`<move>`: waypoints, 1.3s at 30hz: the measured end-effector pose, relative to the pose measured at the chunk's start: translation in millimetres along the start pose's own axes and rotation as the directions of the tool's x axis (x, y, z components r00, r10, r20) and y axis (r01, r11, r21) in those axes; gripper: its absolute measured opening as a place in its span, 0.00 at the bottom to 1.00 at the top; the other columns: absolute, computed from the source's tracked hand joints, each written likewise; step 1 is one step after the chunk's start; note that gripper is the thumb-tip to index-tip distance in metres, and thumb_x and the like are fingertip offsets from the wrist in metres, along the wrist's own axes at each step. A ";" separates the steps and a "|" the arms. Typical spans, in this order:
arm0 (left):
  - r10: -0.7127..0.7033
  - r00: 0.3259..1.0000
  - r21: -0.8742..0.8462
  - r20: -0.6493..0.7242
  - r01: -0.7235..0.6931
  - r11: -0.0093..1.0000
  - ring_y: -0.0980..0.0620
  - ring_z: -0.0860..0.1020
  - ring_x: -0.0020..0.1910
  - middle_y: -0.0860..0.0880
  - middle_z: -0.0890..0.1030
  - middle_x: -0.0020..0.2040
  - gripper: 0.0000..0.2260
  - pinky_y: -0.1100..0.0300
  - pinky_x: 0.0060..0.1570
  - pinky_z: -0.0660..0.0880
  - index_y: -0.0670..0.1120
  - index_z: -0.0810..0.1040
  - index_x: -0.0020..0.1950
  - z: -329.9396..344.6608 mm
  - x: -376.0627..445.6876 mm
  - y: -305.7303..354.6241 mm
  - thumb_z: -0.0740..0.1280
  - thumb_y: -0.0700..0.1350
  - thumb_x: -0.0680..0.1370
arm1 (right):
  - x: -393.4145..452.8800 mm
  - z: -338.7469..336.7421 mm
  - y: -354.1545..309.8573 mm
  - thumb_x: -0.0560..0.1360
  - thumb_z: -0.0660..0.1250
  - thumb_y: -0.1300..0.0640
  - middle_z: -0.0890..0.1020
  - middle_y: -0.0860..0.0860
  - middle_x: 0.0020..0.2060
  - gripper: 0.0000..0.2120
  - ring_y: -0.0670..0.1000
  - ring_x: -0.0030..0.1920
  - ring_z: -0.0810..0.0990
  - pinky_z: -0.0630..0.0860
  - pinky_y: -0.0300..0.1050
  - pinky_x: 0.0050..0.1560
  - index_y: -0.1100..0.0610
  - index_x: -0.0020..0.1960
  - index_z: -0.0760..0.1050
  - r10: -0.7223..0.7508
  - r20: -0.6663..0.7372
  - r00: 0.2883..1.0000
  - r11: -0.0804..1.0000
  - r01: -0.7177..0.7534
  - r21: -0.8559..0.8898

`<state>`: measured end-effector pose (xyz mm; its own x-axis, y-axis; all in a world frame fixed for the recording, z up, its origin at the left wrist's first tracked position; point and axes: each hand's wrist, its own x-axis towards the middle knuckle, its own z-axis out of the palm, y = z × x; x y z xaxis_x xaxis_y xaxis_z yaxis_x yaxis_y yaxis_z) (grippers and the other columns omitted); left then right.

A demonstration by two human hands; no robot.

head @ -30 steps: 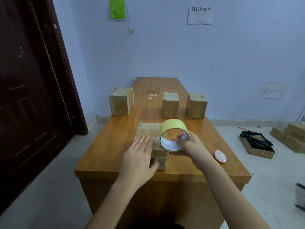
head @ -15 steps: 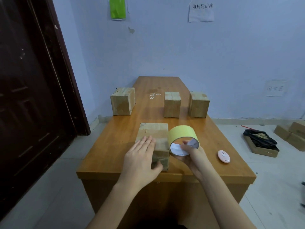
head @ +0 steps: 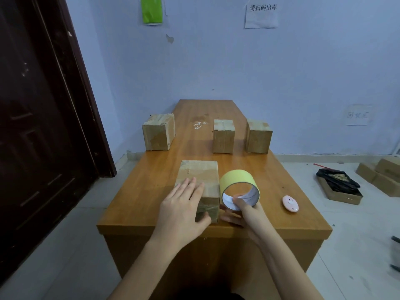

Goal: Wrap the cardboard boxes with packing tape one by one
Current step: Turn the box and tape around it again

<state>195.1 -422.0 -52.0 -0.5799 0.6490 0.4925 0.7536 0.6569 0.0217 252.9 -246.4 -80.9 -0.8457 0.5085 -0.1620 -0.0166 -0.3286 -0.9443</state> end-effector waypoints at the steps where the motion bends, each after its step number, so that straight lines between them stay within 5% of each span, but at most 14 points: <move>1: -0.005 1.000 -0.002 0.002 0.005 1.000 0.55 0.55 0.74 0.53 0.58 0.75 0.31 0.62 0.68 0.45 0.54 0.57 0.76 -0.6 0.1 0.5 0.57 0.63 0.75 | -0.2 0.2 1.4 0.79 0.63 0.62 0.78 0.66 0.55 0.12 0.63 0.50 0.82 0.83 0.53 0.41 0.67 0.59 0.71 -0.004 -0.009 1.000 1.000 0.004 0.002; 7: 0.002 1.000 0.108 -0.003 -0.002 0.994 0.50 0.55 0.75 0.49 0.63 0.74 0.30 0.53 0.73 0.46 0.50 0.69 0.70 -17.3 28.2 19.3 0.54 0.66 0.74 | 1.2 -4.7 1.3 0.79 0.63 0.60 0.81 0.60 0.53 0.10 0.56 0.43 0.85 0.82 0.55 0.49 0.62 0.59 0.73 -0.016 0.052 0.998 0.998 0.020 -0.068; 11: 0.022 0.995 0.001 0.096 -0.022 1.000 0.50 0.48 0.76 0.46 0.50 0.78 0.35 0.57 0.71 0.41 0.44 0.47 0.77 -1.3 23.3 43.9 0.53 0.62 0.78 | 1.8 -5.3 2.3 0.78 0.64 0.60 0.85 0.56 0.46 0.07 0.52 0.43 0.85 0.80 0.44 0.36 0.59 0.54 0.77 -0.053 0.029 0.998 0.984 0.057 -0.167; 15: 0.003 0.998 -0.023 0.059 -0.001 1.000 0.50 0.45 0.76 0.46 0.46 0.78 0.36 0.59 0.71 0.39 0.44 0.43 0.77 5.3 17.5 43.1 0.54 0.60 0.78 | 1.8 -4.0 3.2 0.78 0.64 0.60 0.85 0.55 0.42 0.05 0.51 0.38 0.85 0.78 0.41 0.31 0.58 0.50 0.78 -0.046 0.003 0.999 0.985 0.046 -0.167; 20: -0.069 0.995 -0.368 0.073 0.091 0.925 0.61 0.45 0.72 0.58 0.43 0.75 0.38 0.62 0.65 0.45 0.53 0.41 0.77 -8.1 15.5 23.5 0.61 0.58 0.76 | 3.6 -4.1 2.0 0.79 0.64 0.60 0.83 0.59 0.49 0.07 0.56 0.41 0.85 0.82 0.52 0.44 0.59 0.55 0.75 -0.027 0.053 0.998 0.992 0.033 -0.120; 25: -0.109 0.994 0.019 0.033 0.108 0.994 0.53 0.48 0.75 0.47 0.50 0.77 0.31 0.62 0.67 0.42 0.44 0.48 0.77 -6.1 4.4 -9.3 0.51 0.59 0.80 | 6.0 -2.0 2.9 0.78 0.65 0.60 0.81 0.58 0.49 0.02 0.57 0.38 0.85 0.82 0.56 0.48 0.57 0.51 0.74 0.003 0.023 1.000 0.995 -0.001 -0.104; 30: -0.089 0.988 0.106 0.123 0.076 0.992 0.48 0.53 0.75 0.43 0.53 0.77 0.34 0.58 0.71 0.44 0.41 0.50 0.76 -12.6 14.7 -6.5 0.53 0.62 0.78 | 5.4 -0.9 2.6 0.78 0.65 0.60 0.81 0.59 0.49 0.02 0.57 0.41 0.85 0.83 0.53 0.43 0.58 0.50 0.74 0.007 -0.001 1.000 0.996 -0.007 -0.093; 34: 0.017 0.996 0.140 0.086 -0.029 0.990 0.48 0.41 0.75 0.44 0.42 0.77 0.37 0.56 0.69 0.34 0.43 0.39 0.75 -12.9 19.6 7.4 0.55 0.61 0.78 | 2.1 -0.7 1.0 0.78 0.65 0.61 0.82 0.58 0.46 0.03 0.55 0.41 0.85 0.82 0.49 0.39 0.59 0.51 0.75 -0.007 0.020 1.000 0.995 0.009 -0.100; 39: 0.081 0.988 0.053 0.131 -0.088 0.995 0.50 0.46 0.76 0.46 0.48 0.77 0.30 0.58 0.71 0.41 0.45 0.45 0.77 -0.3 25.5 24.7 0.50 0.59 0.81 | 0.5 -2.8 -0.4 0.78 0.65 0.60 0.82 0.59 0.50 0.10 0.55 0.43 0.85 0.83 0.49 0.43 0.62 0.58 0.74 -0.007 0.046 0.999 0.993 0.012 -0.119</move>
<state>199.0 -389.4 -38.6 -0.5526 0.7446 0.3745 0.7845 0.6164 -0.0678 253.9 -243.8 -81.4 -0.8692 0.4737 -0.1421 0.0366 -0.2251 -0.9737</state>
